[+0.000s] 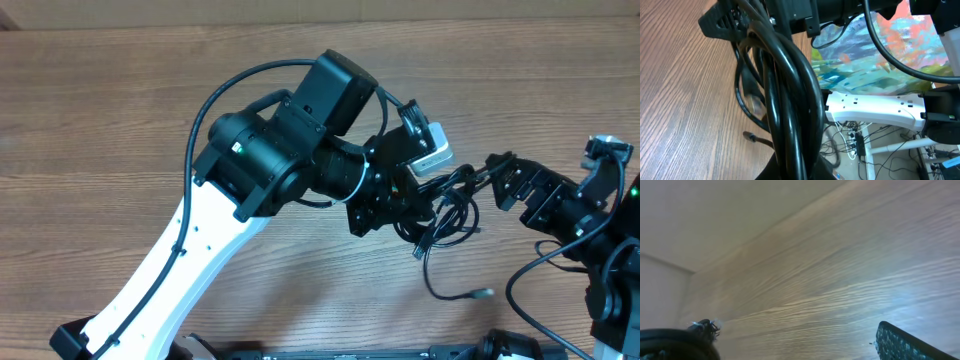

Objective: Untangle cables

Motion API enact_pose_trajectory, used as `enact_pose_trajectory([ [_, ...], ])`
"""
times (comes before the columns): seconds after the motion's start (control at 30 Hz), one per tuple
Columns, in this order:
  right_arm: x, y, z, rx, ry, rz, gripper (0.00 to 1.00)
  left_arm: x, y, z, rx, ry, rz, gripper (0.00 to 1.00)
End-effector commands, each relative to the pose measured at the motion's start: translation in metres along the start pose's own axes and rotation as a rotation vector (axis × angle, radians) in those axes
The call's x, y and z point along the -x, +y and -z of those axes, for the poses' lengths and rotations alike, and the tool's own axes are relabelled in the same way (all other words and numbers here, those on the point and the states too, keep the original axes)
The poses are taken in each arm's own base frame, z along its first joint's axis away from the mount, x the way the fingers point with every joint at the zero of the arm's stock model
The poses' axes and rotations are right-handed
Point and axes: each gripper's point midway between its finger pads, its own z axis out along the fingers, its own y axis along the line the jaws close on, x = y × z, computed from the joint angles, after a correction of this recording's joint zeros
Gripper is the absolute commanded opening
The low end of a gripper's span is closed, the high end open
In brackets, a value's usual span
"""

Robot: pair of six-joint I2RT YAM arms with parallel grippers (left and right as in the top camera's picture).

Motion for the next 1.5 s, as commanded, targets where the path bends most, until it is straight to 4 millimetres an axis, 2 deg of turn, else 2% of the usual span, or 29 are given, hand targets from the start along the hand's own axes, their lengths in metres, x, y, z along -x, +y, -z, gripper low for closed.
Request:
enact_pose_trajectory([
  [0.0, 0.014, -0.048, 0.006, -0.271, -0.084, -0.048, 1.00, 0.006, -0.030, 0.008, -0.097, -0.037, -0.078, 0.04],
  [0.07, 0.012, -0.055, 0.008, -0.314, -0.081, -0.053, 1.00, 0.005, -0.028, 0.008, -0.085, -0.032, -0.076, 0.04],
  [0.27, -0.005, -0.063, 0.010, -0.350, -0.017, -0.076, 1.00, 0.001, -0.002, 0.012, 0.047, -0.011, 0.008, 0.04],
  [0.4, -0.026, -0.062, 0.010, -0.339, 0.071, -0.092, 1.00, 0.002, 0.008, 0.019, 0.070, -0.026, 0.033, 0.04],
  [0.47, -0.032, -0.052, 0.008, -0.274, 0.112, -0.044, 1.00, 0.002, 0.008, 0.019, 0.071, -0.027, 0.032, 0.04],
  [0.57, -0.040, -0.024, 0.004, -0.104, 0.167, 0.050, 1.00, 0.006, 0.012, 0.019, 0.089, -0.043, 0.040, 0.04],
  [0.7, -0.046, 0.014, 0.005, 0.131, 0.198, 0.159, 1.00, 0.005, 0.034, 0.023, 0.212, -0.046, 0.163, 0.04],
  [0.9, -0.043, 0.029, 0.007, 0.215, 0.186, 0.179, 1.00, 0.001, 0.061, 0.031, 0.379, -0.061, 0.330, 0.04],
  [1.03, -0.040, 0.043, 0.010, 0.298, 0.173, 0.191, 1.00, 0.011, 0.058, 0.029, 0.353, -0.100, 0.332, 0.04],
  [1.27, -0.023, 0.046, 0.007, 0.298, 0.103, 0.230, 1.00, 0.015, 0.035, 0.022, 0.219, -0.098, 0.315, 0.04],
  [1.47, -0.017, 0.038, 0.002, 0.253, 0.089, 0.227, 1.00, 0.017, 0.024, 0.020, 0.152, -0.098, 0.307, 0.04],
])
